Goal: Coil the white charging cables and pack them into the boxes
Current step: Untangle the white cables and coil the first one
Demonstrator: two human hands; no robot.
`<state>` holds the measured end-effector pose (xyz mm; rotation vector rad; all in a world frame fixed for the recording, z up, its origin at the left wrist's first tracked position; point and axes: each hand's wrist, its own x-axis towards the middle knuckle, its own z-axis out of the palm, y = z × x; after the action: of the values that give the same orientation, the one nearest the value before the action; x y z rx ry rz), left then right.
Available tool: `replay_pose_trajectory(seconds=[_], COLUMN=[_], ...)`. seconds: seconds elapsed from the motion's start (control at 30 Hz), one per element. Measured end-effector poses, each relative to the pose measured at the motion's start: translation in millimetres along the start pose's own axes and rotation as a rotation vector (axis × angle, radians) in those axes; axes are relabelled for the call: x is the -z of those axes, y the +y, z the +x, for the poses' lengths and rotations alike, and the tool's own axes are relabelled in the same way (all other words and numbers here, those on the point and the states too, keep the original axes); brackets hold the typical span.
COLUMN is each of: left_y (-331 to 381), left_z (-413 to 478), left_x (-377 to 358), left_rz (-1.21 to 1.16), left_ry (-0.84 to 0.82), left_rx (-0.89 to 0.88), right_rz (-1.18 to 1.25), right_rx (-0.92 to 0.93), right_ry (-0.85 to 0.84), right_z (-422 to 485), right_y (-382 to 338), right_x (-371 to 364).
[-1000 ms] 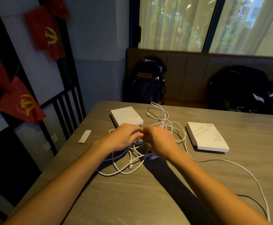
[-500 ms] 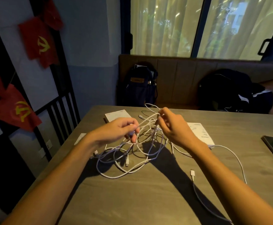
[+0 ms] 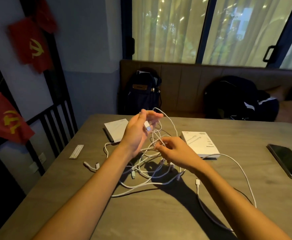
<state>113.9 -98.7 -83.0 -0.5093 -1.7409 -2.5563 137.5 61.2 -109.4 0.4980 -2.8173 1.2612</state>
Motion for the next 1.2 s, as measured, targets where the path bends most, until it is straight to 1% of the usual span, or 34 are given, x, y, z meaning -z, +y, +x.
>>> replay_pose_trajectory(seconds=[0.07,0.17,0.2,0.27,0.33,0.4,0.43,0.47,0.53,0.6,0.63,0.67,0.7,0.73,0.8,0.83,0.87,0.93,0.97,1.0,1.03,1.07,1.13,1.2], left_y=[-12,-24,-24,-21,-18,-19,-19,-16,-4,15,24,33,42,50,69,79,89,101,103,100,93,85,69,58], left_z=[1,-2,-1,1,0,-6,-9,-10,-6,-1,2,6,9,14,21,23,23,19,14,8,1,-5,-16,-22], left_x=[3,10,14,19,22,16,12,9,9,13,14,14,14,14,16,19,23,28,27,24,20,15,6,-2], left_rz=[0.244,0.810,0.914,0.977,1.100,1.277,1.301,1.264,1.091,0.987,0.958,0.927,0.890,0.832,0.609,0.468,0.324,0.099,0.046,0.027,0.020,-0.003,-0.124,-0.261], left_ry=[0.026,-0.035,-0.046,-0.054,-0.130,-0.241,-0.267,-0.268,-0.240,-0.271,-0.283,-0.264,-0.207,-0.117,0.107,0.187,0.215,0.126,0.058,-0.008,-0.069,-0.121,-0.192,-0.221], left_rx=[-0.054,-0.257,-0.304,-0.322,-0.295,-0.263,-0.242,-0.214,-0.128,-0.073,-0.088,-0.131,-0.197,-0.261,-0.298,-0.291,-0.276,-0.197,-0.126,-0.042,0.037,0.101,0.198,0.239], right_rz=[0.067,0.045,0.024,-0.041,-0.149,-0.227,-0.257,-0.281,-0.277,-0.170,-0.065,0.054,0.167,0.226,0.147,0.084,0.056,0.118,0.159,0.149,0.076,-0.046,-0.311,-0.534], right_rx=[-0.060,-0.104,-0.116,-0.119,-0.077,0.009,0.056,0.107,0.209,0.252,0.255,0.253,0.240,0.217,0.156,0.122,0.087,0.022,0.009,0.011,0.023,0.042,0.051,-0.003], right_ry=[-0.024,-0.030,-0.025,-0.020,0.030,0.153,0.229,0.299,0.407,0.447,0.432,0.385,0.311,0.218,0.031,-0.019,-0.023,0.050,0.103,0.160,0.205,0.224,0.176,0.097], right_z=[-4,-7,-8,-9,-8,-6,-5,-3,1,8,12,15,17,19,18,15,14,12,12,13,15,17,19,19], right_y=[2,0,-1,-4,-7,-12,-15,-17,-19,-21,-22,-22,-21,-17,-5,1,7,12,11,9,5,1,-7,-14], right_x=[3,8,11,19,25,27,28,29,31,38,42,46,49,49,43,38,34,32,33,34,36,35,30,20])
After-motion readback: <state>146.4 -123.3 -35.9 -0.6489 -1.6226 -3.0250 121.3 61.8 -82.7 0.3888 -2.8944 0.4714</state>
